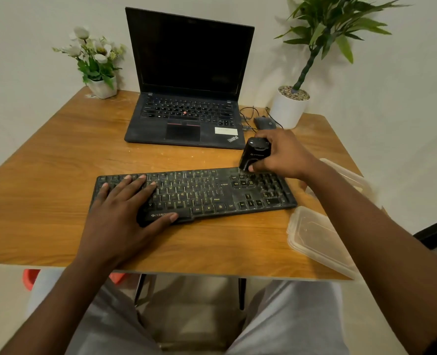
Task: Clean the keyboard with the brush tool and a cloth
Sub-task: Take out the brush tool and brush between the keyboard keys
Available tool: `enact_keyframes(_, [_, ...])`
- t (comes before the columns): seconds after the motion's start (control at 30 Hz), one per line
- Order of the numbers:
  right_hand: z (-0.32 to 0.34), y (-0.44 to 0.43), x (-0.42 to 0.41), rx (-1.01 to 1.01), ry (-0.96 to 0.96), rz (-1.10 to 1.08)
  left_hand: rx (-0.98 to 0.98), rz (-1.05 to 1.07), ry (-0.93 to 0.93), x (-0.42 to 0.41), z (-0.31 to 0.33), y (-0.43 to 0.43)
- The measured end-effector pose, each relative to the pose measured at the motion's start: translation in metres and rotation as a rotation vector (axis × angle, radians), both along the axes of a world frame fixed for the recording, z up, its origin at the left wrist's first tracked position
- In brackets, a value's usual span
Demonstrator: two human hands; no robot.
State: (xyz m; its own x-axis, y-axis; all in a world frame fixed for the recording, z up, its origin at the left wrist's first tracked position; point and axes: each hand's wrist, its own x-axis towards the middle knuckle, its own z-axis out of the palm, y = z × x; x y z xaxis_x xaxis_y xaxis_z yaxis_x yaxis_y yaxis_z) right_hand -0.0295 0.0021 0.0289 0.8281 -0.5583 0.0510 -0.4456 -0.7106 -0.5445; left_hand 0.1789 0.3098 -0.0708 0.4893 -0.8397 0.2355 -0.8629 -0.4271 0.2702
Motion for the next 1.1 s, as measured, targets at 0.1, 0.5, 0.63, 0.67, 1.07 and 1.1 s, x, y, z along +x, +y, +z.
enact_keyframes(0.1, [0.001,0.004,0.003,0.034,0.043,0.027,-0.008,0.007,0.004,0.0,0.0,0.0])
enact_keyframes(0.5, [0.001,0.002,0.003,0.007,0.014,-0.007,-0.012,0.011,-0.013,0.0,0.001,-0.001])
enact_keyframes(0.63, [0.004,0.004,0.002,0.054,0.103,0.059,-0.013,0.014,-0.02,0.0,0.001,-0.001])
enact_keyframes(0.67, [0.006,0.004,0.0,0.071,0.135,0.078,-0.012,0.015,-0.023,0.0,0.001,-0.001])
enact_keyframes(1.07, [0.013,0.01,-0.024,0.221,0.22,0.202,-0.023,0.01,-0.018,-0.001,0.001,0.0])
enact_keyframes(1.1, [0.014,0.012,-0.023,0.216,0.227,0.212,-0.025,0.01,-0.016,-0.001,0.001,0.001])
